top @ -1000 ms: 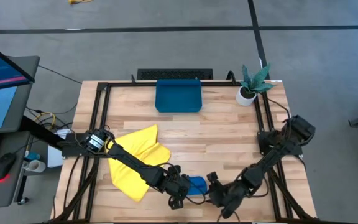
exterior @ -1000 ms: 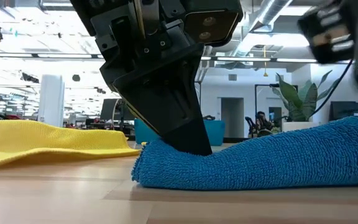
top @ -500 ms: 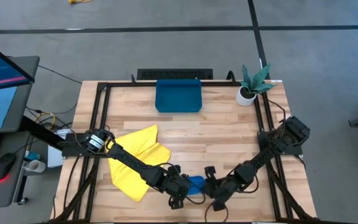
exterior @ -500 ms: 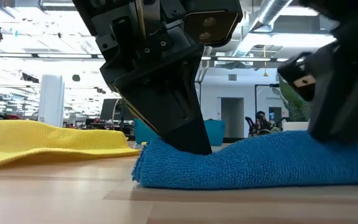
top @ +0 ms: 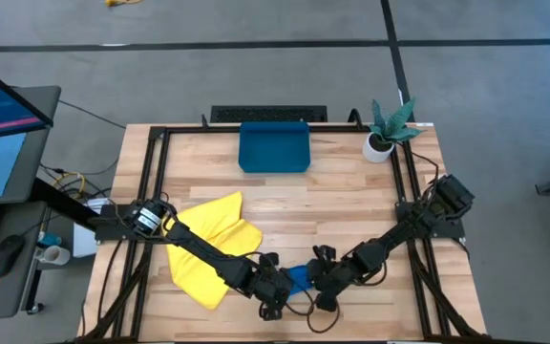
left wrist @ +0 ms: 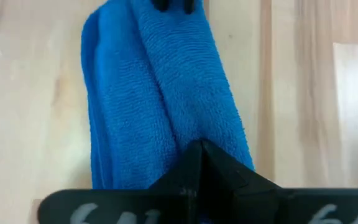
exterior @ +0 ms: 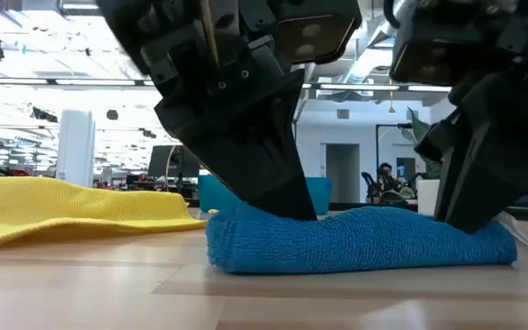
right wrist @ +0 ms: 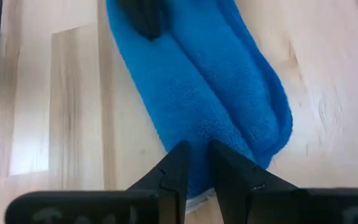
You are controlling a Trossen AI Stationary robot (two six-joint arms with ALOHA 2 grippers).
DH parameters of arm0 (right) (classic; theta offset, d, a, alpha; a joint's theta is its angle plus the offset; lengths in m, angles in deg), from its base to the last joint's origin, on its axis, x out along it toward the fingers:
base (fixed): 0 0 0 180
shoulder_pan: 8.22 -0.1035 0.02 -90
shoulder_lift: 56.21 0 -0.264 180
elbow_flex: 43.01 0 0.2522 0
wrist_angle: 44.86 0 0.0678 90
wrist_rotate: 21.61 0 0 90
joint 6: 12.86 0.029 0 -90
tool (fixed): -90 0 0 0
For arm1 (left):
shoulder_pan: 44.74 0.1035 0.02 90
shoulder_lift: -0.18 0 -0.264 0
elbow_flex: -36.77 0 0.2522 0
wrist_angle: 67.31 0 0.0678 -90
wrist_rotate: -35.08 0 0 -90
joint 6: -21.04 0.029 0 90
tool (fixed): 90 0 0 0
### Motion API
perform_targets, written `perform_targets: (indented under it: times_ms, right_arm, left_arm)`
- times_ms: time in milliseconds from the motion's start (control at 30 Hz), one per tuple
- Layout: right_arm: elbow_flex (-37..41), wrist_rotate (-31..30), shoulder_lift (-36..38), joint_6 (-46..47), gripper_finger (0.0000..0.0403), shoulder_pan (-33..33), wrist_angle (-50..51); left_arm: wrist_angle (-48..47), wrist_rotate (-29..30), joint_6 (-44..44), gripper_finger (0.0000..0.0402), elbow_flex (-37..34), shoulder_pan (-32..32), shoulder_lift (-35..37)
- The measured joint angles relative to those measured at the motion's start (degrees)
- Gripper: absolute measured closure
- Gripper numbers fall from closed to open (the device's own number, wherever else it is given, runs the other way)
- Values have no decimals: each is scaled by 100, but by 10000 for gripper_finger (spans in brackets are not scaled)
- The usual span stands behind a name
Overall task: Roll microfiber towels into tight, uniform cylinder then place into a basket
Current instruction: Roll the blue microfiber cloth
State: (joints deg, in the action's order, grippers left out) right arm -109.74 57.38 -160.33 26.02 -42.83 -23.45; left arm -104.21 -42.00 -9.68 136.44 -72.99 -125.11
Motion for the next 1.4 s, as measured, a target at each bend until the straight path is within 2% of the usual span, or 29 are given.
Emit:
perform_targets:
  times_ms: [267,567,767,867,1033,1133,1400]
  right_arm:
    - [4,241,4,497,312,242,110]
    - [11,217,-2,1321,312,341,133]
    - [15,197,-7,1475,312,421,132]
    - [17,197,-9,1475,312,427,128]
    - [20,197,-13,1475,312,427,108]
    - [20,195,-13,1474,312,427,106]
    - [22,154,-17,1466,312,385,96]
  left_arm:
    - [-608,800,317,401,348,-178,-44]
    - [-2150,1925,544,401,1021,-536,-60]
    - [-2271,2609,1119,401,1168,-854,-52]
    - [-2266,2541,1223,401,1172,-903,-47]
    - [-2260,1951,1377,385,1172,-810,-45]
    - [-2239,1726,1355,354,1172,-717,-45]
    - [-2059,1653,1271,258,947,-533,-49]
